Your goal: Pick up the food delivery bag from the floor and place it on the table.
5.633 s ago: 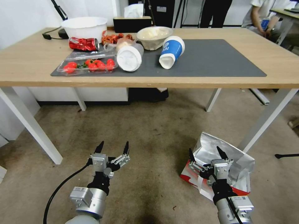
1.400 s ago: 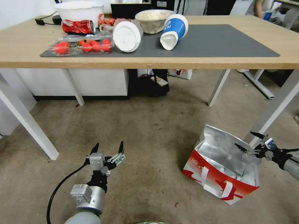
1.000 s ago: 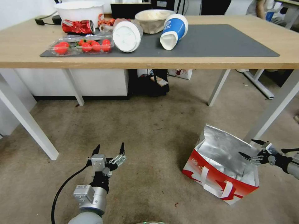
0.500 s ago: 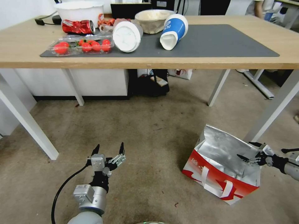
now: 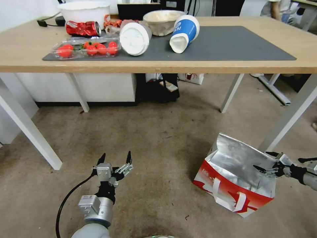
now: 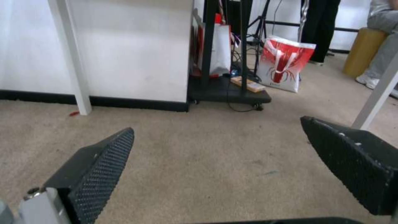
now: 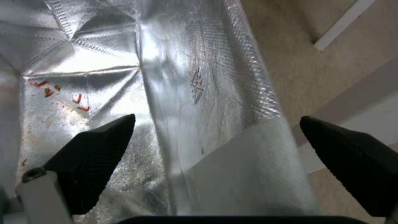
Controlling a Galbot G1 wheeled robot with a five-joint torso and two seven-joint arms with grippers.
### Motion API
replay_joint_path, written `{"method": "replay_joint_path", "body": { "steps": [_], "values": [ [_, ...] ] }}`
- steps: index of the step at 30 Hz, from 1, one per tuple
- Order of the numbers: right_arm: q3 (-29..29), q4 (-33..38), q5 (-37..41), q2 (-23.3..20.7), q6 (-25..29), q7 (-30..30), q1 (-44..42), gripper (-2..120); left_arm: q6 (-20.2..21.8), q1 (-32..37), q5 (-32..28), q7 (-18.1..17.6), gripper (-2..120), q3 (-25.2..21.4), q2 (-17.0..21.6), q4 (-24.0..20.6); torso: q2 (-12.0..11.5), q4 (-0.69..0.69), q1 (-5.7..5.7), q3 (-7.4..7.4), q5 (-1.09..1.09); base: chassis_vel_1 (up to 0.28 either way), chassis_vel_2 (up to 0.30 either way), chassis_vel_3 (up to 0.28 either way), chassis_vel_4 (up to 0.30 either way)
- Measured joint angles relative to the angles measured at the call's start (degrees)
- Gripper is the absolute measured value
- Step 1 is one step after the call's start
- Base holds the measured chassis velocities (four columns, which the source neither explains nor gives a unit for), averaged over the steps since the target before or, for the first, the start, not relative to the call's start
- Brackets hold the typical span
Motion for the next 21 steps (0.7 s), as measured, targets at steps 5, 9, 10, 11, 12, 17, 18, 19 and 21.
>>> {"method": "replay_joint_path", "body": {
  "steps": [5, 9, 10, 11, 12, 17, 18, 19, 21],
  "values": [
    [-0.21, -0.38, -0.13, 0.34, -0.67, -0.18, 0.00, 91, 0.00, -0.06, -0.17, -0.03, 100, -0.23, 0.19, 0.03, 0.00, 0.00, 0.00, 0.00, 0.00, 0.000, 0.000, 0.000, 0.000],
    [-0.36, -0.51, -0.07, 0.57, -0.85, 0.02, 0.12, 82, 0.00, -0.07, -0.20, -0.07, 100, -0.28, 0.22, 0.02, 0.00, 0.00, 0.00, 0.00, 0.00, 0.000, 0.000, 0.000, 0.000],
    [-0.43, -0.56, -0.01, 0.64, -0.94, 0.14, 0.20, 78, -0.01, -0.07, -0.21, -0.08, 100, -0.29, 0.23, 0.00, 0.00, 0.00, 0.00, 0.00, 0.00, 0.000, 0.000, 0.000, 0.000],
    [-0.50, -0.61, 0.07, 0.68, -0.97, 0.22, 0.28, 71, -0.01, -0.07, -0.22, -0.09, 100, -0.29, 0.23, -0.02, 0.00, 0.00, 0.00, 0.00, -0.01, 0.000, 0.000, 0.000, 0.000],
    [-0.53, -0.62, 0.13, 0.70, -1.03, 0.30, 0.31, 68, -0.02, -0.07, -0.22, -0.10, 100, -0.30, 0.22, -0.03, 0.00, 0.00, 0.00, 0.00, -0.01, 0.000, 0.000, 0.000, 0.000],
    [-0.59, -0.70, 0.55, 0.69, -1.29, 0.63, 0.38, 53, -0.07, -0.07, -0.22, -0.13, 100, -0.32, 0.22, -0.08, 0.00, 0.00, 0.00, 0.00, 0.00, 0.000, 0.000, 0.000, 0.000],
    [-0.59, -0.69, 0.62, 0.68, -1.34, 0.66, 0.36, 48, -0.08, -0.08, -0.23, -0.14, 100, -0.33, 0.24, -0.08, 0.00, 0.00, 0.00, 0.00, 0.00, 0.000, 0.000, 0.000, 0.000],
    [-0.59, -0.70, 0.73, 0.67, -1.35, 0.76, 0.31, 43, -0.11, -0.09, -0.24, -0.15, 100, -0.33, 0.26, -0.08, 0.00, 0.00, 0.00, 0.00, 0.00, 0.000, 0.000, 0.000, 0.000],
    [-0.59, -0.74, 0.72, 0.67, -0.98, 1.25, 0.19, 35, -0.17, -0.10, -0.24, -0.17, 100, -0.34, 0.31, -0.08, 0.00, 0.00, 0.00, 0.00, 0.00, 0.000, 0.000, 0.000, 0.000]
  ]
}}
